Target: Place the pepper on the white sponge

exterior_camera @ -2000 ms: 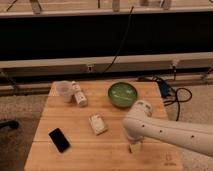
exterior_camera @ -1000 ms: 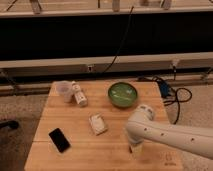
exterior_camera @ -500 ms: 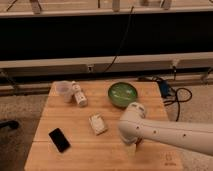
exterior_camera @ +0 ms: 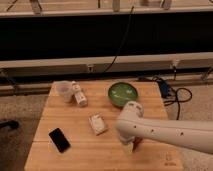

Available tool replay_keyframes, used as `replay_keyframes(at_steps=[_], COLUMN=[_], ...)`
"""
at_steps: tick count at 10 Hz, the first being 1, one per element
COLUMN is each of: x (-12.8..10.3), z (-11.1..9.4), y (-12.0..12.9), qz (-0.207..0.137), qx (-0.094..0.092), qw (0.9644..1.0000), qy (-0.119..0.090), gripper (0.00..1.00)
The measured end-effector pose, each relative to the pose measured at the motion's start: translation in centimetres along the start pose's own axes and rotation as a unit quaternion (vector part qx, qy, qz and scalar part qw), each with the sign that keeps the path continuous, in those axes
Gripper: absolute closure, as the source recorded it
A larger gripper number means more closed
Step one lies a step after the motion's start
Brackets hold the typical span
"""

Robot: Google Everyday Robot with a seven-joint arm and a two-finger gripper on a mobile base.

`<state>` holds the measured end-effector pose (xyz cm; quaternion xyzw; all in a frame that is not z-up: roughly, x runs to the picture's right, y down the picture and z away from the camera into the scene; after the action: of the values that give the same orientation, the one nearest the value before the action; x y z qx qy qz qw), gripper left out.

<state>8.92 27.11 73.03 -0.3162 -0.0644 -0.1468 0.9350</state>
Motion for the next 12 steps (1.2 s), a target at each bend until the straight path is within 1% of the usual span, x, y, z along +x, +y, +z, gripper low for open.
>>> replay_keyframes(at_steps=[4,8,9,10,12], x=[0.2,0.4,1.0,1.3,1.4], z=[0.0,-0.4,0.0,0.4,0.3], y=[-0.3,-0.3,0.0,0.1,-0.1], qz=[-0.004,-0.007,-0.007,-0.006,-0.008], qx=[0.000,-0.002,-0.005,-0.004,-0.003], qw=[1.0000,1.0000,1.0000,1.0000,1.0000], qy=[-0.003,-0.002,-0.002,-0.002,-0.003], gripper=[0.20,0.20,0.20,0.20,0.20])
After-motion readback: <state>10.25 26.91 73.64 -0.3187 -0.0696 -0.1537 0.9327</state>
